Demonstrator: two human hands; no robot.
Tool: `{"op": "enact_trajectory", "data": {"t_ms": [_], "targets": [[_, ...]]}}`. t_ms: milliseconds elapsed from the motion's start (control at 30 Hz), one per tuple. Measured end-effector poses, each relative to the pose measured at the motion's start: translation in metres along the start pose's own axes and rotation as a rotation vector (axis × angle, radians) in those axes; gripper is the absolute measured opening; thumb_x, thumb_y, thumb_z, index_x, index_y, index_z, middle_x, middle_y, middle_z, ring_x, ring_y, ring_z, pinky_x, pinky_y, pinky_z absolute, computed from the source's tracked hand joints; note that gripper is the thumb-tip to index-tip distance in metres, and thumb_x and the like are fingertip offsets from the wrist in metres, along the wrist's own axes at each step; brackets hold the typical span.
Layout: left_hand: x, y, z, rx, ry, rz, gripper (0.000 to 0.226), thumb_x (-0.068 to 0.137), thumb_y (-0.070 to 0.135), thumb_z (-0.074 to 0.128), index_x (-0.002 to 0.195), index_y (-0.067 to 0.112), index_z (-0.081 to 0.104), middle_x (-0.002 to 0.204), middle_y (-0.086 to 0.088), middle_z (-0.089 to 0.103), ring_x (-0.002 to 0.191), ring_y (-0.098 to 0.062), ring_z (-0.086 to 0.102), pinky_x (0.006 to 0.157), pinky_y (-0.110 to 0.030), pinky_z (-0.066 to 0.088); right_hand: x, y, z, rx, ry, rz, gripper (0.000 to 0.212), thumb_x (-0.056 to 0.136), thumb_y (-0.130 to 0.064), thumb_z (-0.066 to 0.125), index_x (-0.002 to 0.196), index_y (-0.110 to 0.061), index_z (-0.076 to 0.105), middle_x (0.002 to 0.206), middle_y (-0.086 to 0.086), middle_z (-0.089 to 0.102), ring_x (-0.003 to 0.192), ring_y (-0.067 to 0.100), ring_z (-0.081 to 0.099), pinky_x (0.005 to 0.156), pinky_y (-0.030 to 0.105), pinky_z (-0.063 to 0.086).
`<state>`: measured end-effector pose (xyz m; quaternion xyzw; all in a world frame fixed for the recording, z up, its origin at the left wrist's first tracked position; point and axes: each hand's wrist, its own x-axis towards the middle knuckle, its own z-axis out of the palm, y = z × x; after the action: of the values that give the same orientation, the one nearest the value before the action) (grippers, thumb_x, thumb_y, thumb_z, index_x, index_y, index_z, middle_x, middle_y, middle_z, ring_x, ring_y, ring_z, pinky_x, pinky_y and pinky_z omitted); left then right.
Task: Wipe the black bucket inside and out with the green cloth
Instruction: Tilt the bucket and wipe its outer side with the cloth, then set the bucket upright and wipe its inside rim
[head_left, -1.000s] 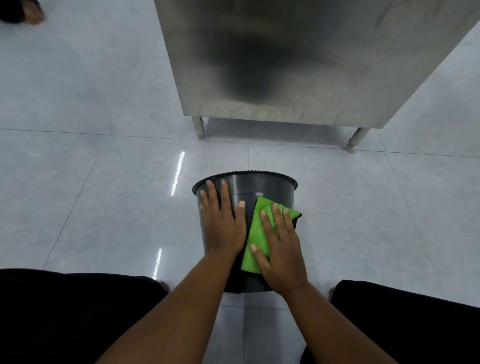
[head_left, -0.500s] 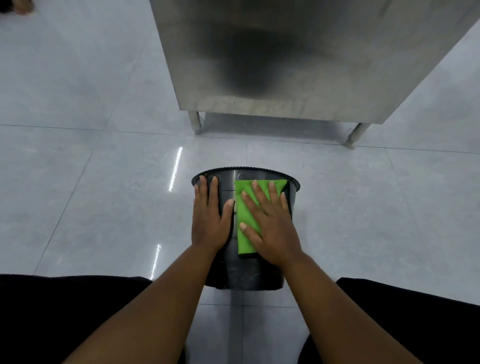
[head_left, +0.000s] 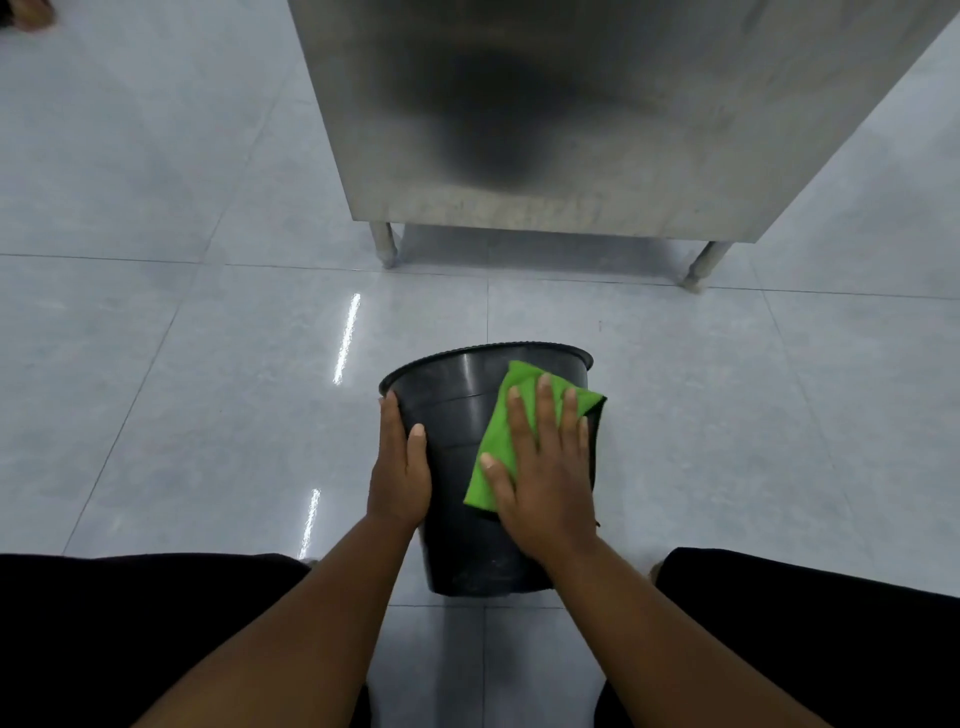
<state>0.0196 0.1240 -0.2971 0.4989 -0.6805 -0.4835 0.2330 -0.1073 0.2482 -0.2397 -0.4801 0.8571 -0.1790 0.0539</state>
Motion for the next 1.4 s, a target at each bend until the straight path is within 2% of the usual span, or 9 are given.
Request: {"op": "enact_trajectory", "data": {"t_ms": [133,233,333,600,700,833,933,1233,1400], "targets": [[-0.004,0.035,0.014,0.144,0.199,0.092,0.069,0.091,0.043,0.030,0.152,0.011,0.023,0.162,-0.011,0.020,0.149,-0.026,0.019,0.122,-0.043,0.019,-0.003,-0.004,0.001,-0.009,-0.025,0.006,0.069,0.096,-0.051,0.035,0.156,-0.031,0.007,0.166,0.001,-0.005,0.152,0.030,-0.012,0.123,0.051,0.002],[-0.009,0.066,0.034,0.238,0.133,0.112,0.083,0.088,0.061,0.023,0.155,0.014,0.010,0.165,-0.008,-0.003,0.152,-0.027,-0.004,0.123,-0.042,0.003,-0.005,0.000,0.003,0.035,-0.022,-0.004,0.065,0.096,-0.043,0.030,0.156,-0.031,0.006,0.166,0.000,-0.005,0.152,0.027,-0.013,0.123,0.048,0.001],[-0.007,0.064,0.040,0.346,0.105,0.100,0.083,0.088,0.065,0.015,0.155,0.016,0.002,0.164,-0.007,-0.011,0.151,-0.030,-0.009,0.123,-0.049,0.006,-0.009,0.014,0.006,0.150,0.028,0.033,0.061,0.098,-0.043,0.031,0.155,-0.031,0.013,0.166,-0.003,0.001,0.153,0.021,-0.007,0.123,0.040,0.004],[-0.004,0.054,0.031,0.365,0.124,0.116,0.082,0.090,0.064,0.023,0.155,0.018,0.004,0.165,-0.006,-0.006,0.152,-0.028,-0.006,0.123,-0.050,0.012,-0.012,0.048,0.010,0.695,-0.044,0.623,0.051,0.104,-0.043,0.025,0.154,-0.038,0.015,0.161,-0.008,0.027,0.146,0.019,0.032,0.117,0.033,0.025],[-0.002,0.054,0.033,0.383,0.132,0.136,0.083,0.090,0.063,0.027,0.155,0.016,0.007,0.165,-0.010,-0.002,0.152,-0.031,-0.003,0.122,-0.051,0.013,0.002,0.033,0.006,0.564,-0.012,0.469,0.058,0.102,-0.046,0.024,0.155,-0.032,0.007,0.165,-0.004,0.010,0.152,0.021,0.011,0.123,0.042,0.017],[-0.002,0.053,0.032,0.375,0.149,0.143,0.085,0.089,0.064,0.028,0.155,0.013,0.011,0.164,-0.012,0.001,0.151,-0.033,0.000,0.122,-0.052,0.013,0.023,0.018,0.003,0.151,0.009,-0.091,0.062,0.098,-0.047,0.029,0.155,-0.030,0.014,0.166,-0.001,0.002,0.153,0.024,-0.011,0.123,0.041,-0.002],[0.001,0.053,0.032,0.355,0.136,0.117,0.085,0.088,0.065,0.028,0.155,0.016,0.009,0.165,-0.009,-0.001,0.152,-0.030,-0.001,0.122,-0.051,0.013,0.032,0.028,0.005,0.190,0.009,-0.171,0.058,0.099,-0.043,0.034,0.154,-0.034,0.019,0.165,-0.008,0.005,0.153,0.017,-0.010,0.124,0.040,0.000],[0.002,0.049,0.027,0.300,0.122,0.102,0.084,0.086,0.067,0.031,0.155,0.023,0.007,0.165,-0.002,-0.004,0.152,-0.023,-0.004,0.122,-0.050,0.013,0.061,0.041,-0.002,0.613,0.092,0.518,0.049,0.105,-0.037,0.029,0.152,-0.024,0.030,0.156,0.002,0.037,0.142,0.023,0.038,0.117,0.032,0.027],[0.001,0.051,0.025,0.186,0.159,0.114,0.076,0.088,0.055,0.044,0.152,0.022,0.020,0.164,-0.002,0.007,0.152,-0.019,0.006,0.122,-0.046,0.018,0.090,0.056,-0.007,0.584,0.030,0.781,0.052,0.105,-0.038,0.022,0.114,-0.003,0.060,0.118,0.020,0.063,0.112,0.038,0.057,0.093,0.036,0.041]]}}
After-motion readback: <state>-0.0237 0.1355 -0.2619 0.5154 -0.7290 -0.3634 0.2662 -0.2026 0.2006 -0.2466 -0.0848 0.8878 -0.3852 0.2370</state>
